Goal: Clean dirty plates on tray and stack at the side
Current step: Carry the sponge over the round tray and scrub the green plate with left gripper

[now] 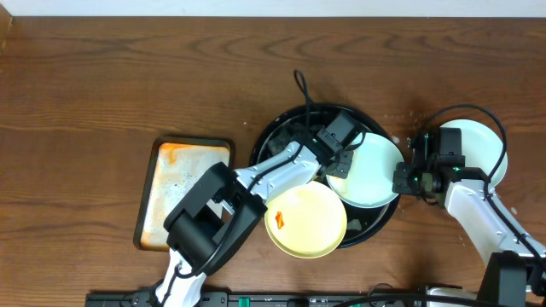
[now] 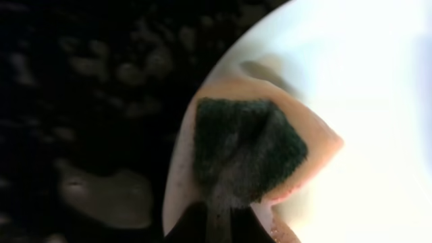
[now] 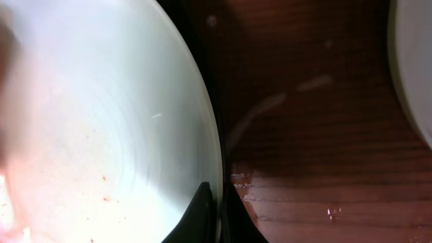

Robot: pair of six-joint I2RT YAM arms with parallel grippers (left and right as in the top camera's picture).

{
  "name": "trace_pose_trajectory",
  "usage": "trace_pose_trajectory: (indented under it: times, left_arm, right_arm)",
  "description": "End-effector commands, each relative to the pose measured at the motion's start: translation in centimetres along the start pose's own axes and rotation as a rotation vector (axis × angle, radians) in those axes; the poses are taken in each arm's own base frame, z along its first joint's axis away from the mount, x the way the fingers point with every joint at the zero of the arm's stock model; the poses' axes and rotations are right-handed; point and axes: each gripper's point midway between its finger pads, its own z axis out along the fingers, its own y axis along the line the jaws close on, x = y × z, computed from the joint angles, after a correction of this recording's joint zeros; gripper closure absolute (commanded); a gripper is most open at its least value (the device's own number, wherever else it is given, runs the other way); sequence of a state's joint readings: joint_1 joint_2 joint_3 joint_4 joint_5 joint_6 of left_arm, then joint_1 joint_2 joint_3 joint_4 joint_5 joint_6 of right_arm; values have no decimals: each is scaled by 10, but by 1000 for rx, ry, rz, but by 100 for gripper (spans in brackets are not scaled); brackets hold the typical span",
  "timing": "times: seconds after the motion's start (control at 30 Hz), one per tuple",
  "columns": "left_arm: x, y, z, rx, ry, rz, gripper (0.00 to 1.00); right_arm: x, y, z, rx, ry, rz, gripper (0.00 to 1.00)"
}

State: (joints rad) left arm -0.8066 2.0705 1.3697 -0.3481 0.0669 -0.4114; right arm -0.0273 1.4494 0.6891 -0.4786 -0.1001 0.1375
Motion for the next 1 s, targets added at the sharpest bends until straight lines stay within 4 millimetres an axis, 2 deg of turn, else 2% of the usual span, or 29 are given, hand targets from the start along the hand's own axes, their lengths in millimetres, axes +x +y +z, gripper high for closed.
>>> trace_pose_trajectory:
  times: [0.0,0.23,0.5,0.7,0.83,0.97]
  left_arm:
    - [5,58,14,-270,13,97,93]
    - [-28,60,-12,-360,-31,137,93]
    - [-37,62,-34,-397,-13,132,93]
    - [-50,58,-60,-378,-56,100,93]
    - [-47,66,-74,-363,-38,27,93]
    - [-39,68,-73,-271,33,-29,93]
  right_arm:
    - [9,-7,2,49,34,-17,99]
    - [10,-8,2,54,37,-17,99]
    - [10,-8,2,54,37,-9,99]
    - [7,-8,2,53,28,-10,99]
    - [2,-7,0,51,16,-12,99]
    - [-14,-3,-10,46,-22,-15,99]
